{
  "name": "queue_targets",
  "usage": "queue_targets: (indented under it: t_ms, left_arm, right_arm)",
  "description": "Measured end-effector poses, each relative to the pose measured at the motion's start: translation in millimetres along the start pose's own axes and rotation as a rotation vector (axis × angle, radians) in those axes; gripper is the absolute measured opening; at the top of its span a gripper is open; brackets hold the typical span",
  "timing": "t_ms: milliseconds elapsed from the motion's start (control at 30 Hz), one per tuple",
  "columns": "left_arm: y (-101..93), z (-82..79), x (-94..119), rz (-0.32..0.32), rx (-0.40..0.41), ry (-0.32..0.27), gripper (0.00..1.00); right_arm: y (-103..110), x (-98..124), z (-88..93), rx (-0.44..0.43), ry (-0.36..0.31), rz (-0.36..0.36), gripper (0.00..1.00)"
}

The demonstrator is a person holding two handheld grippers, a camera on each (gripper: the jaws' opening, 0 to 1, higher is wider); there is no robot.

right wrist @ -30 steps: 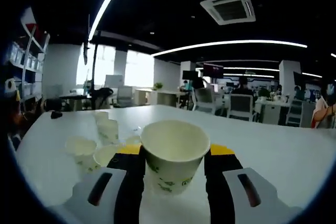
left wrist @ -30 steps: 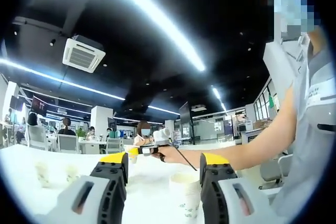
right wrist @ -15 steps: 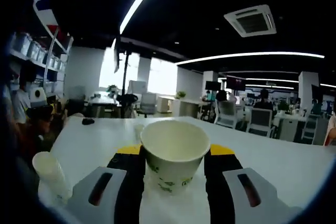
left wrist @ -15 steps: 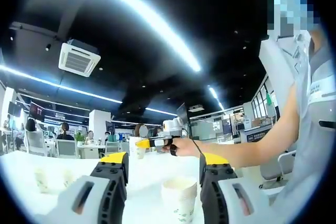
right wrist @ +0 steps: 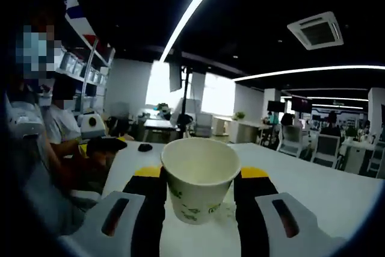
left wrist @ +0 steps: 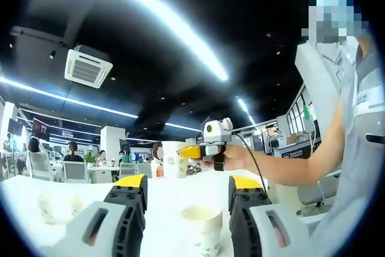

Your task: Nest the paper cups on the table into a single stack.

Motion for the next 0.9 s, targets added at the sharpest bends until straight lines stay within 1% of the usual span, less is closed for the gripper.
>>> queue_targets:
  t_ms: [67,133,167,200,267,367,433,500,567,600,667,733,800,833,900]
  left_arm:
    - [-0.8,5.1,-1.9,0.004,0.019,0.015,0.57]
    - [-4.5,7.2,-3.4,0.017,0.012,0.036,0.57]
    - [-5.6,5.1,-3.2,0.018,0.003,0.034,0.57]
    - [-5.2,1.5,-2.9,0.013,-0.003,0.019,0.57]
    - [-4.7,-1.8,-3.3,0.013,0.008,0.000,0.56]
    - [-3.1,2.1,-4.6,0.008,-0.001,0.025,0.57]
    - [-3.4,-1.1,-4.2,0.012,-0.007,0.000,0.57]
    - [-3.1,-2.5,-4.2,0.011,0.009,-0.006,0.57]
    - [-3.9,0.8,-3.4,0.008,0.011,-0.016,0.56]
    - [-4.2,5.2,-3.6,0.007,0.020,-0.004,0.56]
    - [-8.0,12.0,-4.6,0.028,0.027,0.032,0.57]
    - [-8.7,9.9,-4.5,0.030,0.013,0.029,0.56]
    - [-6.1,4.6,-5.6,0.029,0.020,0.019,0.57]
    - [-5.1,2.4,-5.8,0.029,0.017,0.003,0.56]
    - [0.7,2.9,-7.3,0.011,0.019,-0.003,0.56]
  right_arm:
    - [14.1,0.9,-2.4,-0.009,0.000,-0.027,0.47]
    - [23.8,2.0,-4.5,-0.010,0.000,-0.046,0.47]
    - [29.3,2.2,-6.0,-0.010,0.000,-0.058,0.47]
    - [36.5,2.0,-8.3,-0.007,-0.003,-0.075,0.47]
    - [43.5,1.7,-9.6,-0.006,-0.005,-0.090,0.47]
    - [57.3,-1.7,-6.5,-0.014,0.001,-0.128,0.47]
    - [64.6,-4.3,-3.6,-0.014,0.007,-0.151,0.47]
    - [68.8,-6.1,-2.0,-0.013,0.009,-0.161,0.47]
    - [74.2,-6.6,0.3,-0.017,0.007,-0.173,0.47]
    - [76.4,-6.3,1.8,-0.017,0.008,-0.175,0.47]
    - [79.5,-5.7,5.1,-0.014,0.009,-0.174,0.47]
    - [81.2,-5.7,6.8,-0.021,0.007,-0.174,0.47]
    - [82.5,-6.4,7.6,-0.019,0.010,-0.175,0.47]
    - [83.4,-7.4,7.8,-0.011,0.014,-0.177,0.47]
    - [83.4,-9.0,8.4,-0.004,0.019,-0.177,0.47]
Point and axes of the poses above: the point that each gripper's makers call its tool centre point, and the gripper's own axes: x roughly backward along the fingers, y roughly to its left, z roughly out of its underside, the point moved 4 cm from there along x, roughly backward along the fingers, and after that the axes turned 2 degrees about -y, right-handed, at the moved point
